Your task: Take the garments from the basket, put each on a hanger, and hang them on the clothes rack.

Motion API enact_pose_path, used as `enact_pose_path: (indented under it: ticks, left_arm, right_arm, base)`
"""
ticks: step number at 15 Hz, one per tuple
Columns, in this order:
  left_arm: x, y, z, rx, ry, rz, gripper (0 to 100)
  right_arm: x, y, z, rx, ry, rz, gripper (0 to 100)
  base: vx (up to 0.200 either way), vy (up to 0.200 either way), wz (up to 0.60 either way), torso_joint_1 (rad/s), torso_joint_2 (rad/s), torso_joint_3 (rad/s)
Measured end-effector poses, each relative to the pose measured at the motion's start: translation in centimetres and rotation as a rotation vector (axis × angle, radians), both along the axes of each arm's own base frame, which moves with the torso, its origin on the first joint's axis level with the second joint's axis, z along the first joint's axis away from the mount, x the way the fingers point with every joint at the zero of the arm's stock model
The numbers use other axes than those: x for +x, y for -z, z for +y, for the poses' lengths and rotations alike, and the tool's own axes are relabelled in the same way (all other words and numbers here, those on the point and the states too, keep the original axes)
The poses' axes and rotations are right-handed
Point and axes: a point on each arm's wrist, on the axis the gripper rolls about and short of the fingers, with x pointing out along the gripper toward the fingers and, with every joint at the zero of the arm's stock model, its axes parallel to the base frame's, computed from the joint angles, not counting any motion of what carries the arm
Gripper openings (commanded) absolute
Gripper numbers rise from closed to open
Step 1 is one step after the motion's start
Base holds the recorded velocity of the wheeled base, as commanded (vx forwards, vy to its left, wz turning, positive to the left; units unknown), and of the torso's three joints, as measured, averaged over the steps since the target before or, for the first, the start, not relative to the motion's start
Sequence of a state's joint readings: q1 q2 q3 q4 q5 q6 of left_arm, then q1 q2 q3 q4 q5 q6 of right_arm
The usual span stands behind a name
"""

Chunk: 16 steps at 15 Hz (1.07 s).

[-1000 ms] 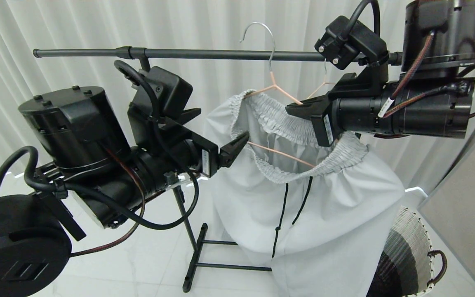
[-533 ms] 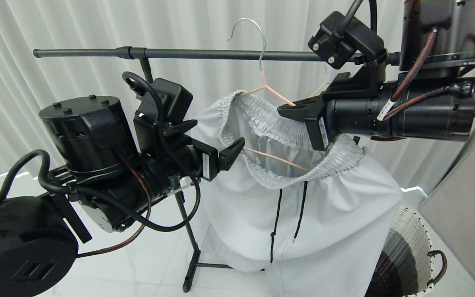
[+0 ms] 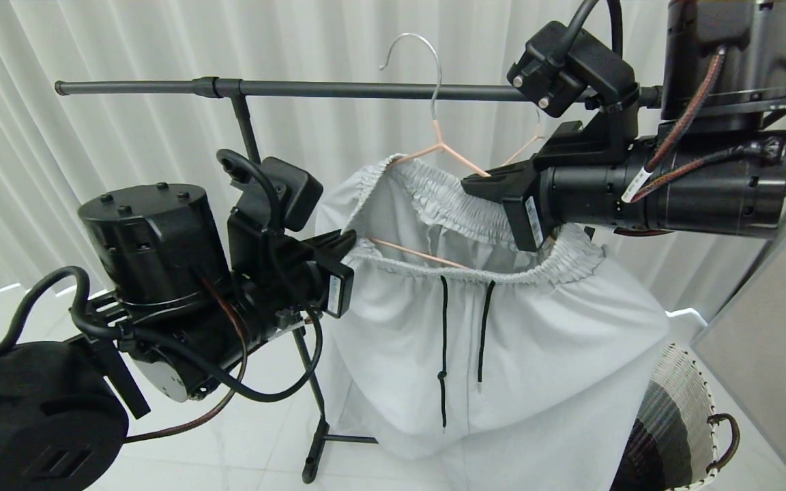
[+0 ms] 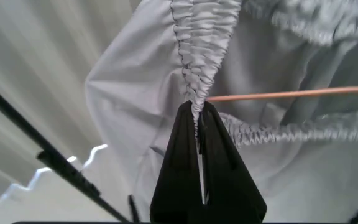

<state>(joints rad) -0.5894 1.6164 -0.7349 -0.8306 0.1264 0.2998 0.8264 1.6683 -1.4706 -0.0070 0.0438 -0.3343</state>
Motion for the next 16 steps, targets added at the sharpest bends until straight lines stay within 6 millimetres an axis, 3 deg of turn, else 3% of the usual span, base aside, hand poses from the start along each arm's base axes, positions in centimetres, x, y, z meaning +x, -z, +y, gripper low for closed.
enact_pose_path:
  ticks: [5,11,16]
  left_arm:
    - [0.7,-1.5,0.8,-0.006,-0.039,-0.11,0]
    - [1.4,-2.8,1.5,-0.027,-0.074,-0.149,0]
    - [-0.1,-2.8,-1.2,0.006,0.036,-0.166,0]
  right_arm:
    - [0.0,1.3,-0.4,-0.044,0.024,0.03,0]
    - [-1.6,3.3,-1.7,-0.115,0.009,0.07,0]
    - [-2.5,3.4,-1.6,-0.125,-0.014,0.073,0]
  base:
    - [0.0,0.0,0.0,0.0,0.0,0.0]
    - [0.0,0.0,0.0,0.0,0.0,0.0]
    - [0.0,0.0,0.0,0.0,0.0,0.0]
